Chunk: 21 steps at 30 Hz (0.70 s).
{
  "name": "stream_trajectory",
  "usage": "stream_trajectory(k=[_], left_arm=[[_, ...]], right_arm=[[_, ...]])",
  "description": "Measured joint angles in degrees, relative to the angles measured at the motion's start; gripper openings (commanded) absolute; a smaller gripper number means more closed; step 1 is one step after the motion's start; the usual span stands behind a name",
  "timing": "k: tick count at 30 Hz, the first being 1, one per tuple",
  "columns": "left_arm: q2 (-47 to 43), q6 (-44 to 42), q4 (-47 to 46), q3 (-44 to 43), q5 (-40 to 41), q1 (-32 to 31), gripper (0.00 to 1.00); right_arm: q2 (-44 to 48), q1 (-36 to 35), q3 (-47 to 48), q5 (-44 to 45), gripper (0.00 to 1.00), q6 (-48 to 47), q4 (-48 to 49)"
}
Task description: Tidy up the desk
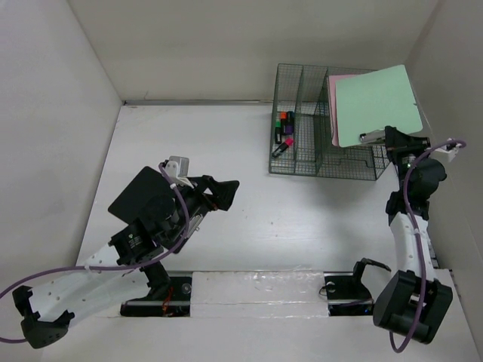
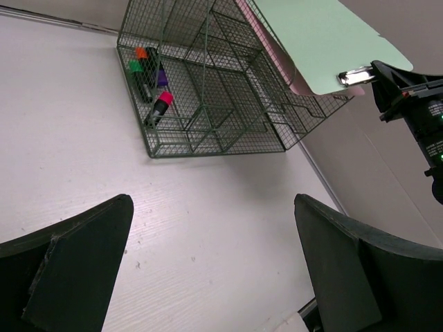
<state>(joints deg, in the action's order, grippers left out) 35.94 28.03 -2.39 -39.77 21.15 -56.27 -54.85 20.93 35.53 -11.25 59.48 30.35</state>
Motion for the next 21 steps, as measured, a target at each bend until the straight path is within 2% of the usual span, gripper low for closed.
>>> stream_trajectory(k=[4,10,21], left_arm=[[1.38,-0.02,-0.35,0.0,-0.02,0.0,0.99],[2.45,-0.02,-0.39,0.0,-0.11,0.0,0.99],[2.45,-0.02,-1.25,0.0,-0.13,0.0,0.99]], right_arm=[[-2.43,2.38,-0.02,-5.99,0.0,0.37,1.11],[-4.42,3.76,-0.13,-9.97,0.0,0.31,2.08],[-7.15,3.19,-0.13,-9.09,0.0,-0.04,4.13]])
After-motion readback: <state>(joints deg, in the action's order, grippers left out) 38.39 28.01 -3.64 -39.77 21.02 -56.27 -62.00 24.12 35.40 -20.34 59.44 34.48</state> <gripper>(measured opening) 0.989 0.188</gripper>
